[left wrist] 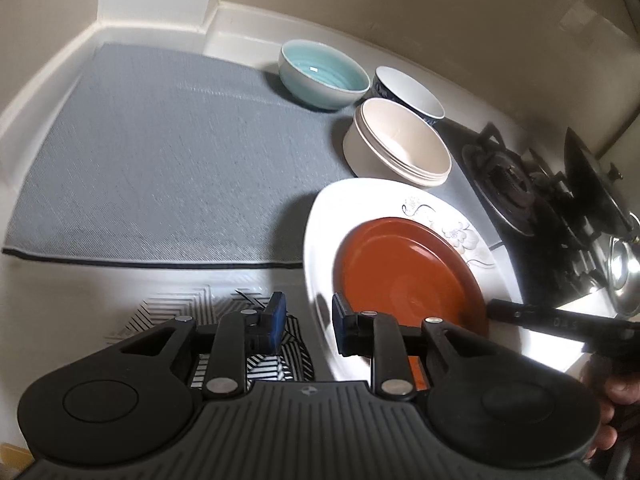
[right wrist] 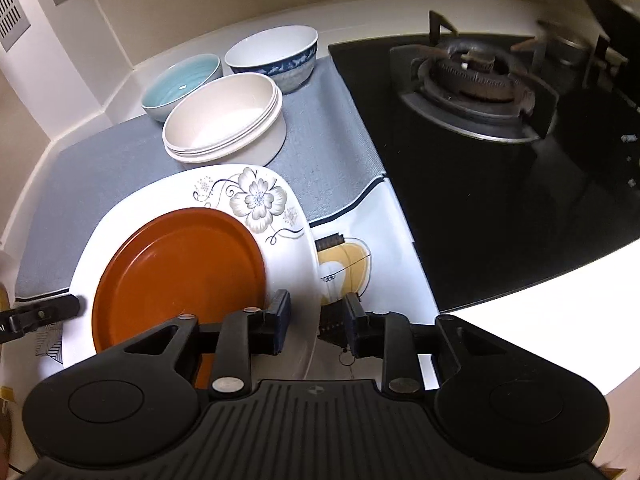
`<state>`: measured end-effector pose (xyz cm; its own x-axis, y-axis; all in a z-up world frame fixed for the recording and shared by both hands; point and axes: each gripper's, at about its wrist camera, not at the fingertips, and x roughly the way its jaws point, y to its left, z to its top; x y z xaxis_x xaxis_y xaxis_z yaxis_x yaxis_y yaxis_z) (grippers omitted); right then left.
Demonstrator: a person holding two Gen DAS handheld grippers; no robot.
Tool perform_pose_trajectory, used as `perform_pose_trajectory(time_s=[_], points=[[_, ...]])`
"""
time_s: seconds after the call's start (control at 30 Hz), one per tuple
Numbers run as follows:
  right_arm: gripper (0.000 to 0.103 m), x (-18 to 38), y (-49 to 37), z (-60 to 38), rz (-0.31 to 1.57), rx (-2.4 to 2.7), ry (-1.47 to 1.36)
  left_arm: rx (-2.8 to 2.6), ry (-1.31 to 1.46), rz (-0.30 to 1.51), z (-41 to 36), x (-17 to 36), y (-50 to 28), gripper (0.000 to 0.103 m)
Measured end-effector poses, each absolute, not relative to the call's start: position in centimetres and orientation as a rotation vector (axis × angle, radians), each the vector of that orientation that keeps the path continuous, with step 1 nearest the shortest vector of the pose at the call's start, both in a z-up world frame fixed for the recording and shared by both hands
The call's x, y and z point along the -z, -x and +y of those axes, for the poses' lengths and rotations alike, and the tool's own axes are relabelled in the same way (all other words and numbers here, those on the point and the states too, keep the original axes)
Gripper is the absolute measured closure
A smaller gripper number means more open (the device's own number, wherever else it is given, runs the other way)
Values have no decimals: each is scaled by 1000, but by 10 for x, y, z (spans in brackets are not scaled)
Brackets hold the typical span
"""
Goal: Organize plates and bowls
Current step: 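Lower the orange plate onto the floral plate with the left gripper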
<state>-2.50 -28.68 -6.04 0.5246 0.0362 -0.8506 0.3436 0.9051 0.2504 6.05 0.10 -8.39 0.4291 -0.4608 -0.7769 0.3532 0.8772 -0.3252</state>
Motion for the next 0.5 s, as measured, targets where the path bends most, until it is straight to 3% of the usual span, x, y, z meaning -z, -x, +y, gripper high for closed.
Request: perform_pose_trajectory(time_s=[0.43, 0.5], points=[[77, 63, 23, -285, 1022, 140, -432, 523, 179, 1076, -1, 96, -65, 77], [77, 63, 23, -285, 1023, 139, -429, 531, 181, 1076, -1, 96, -65, 81]])
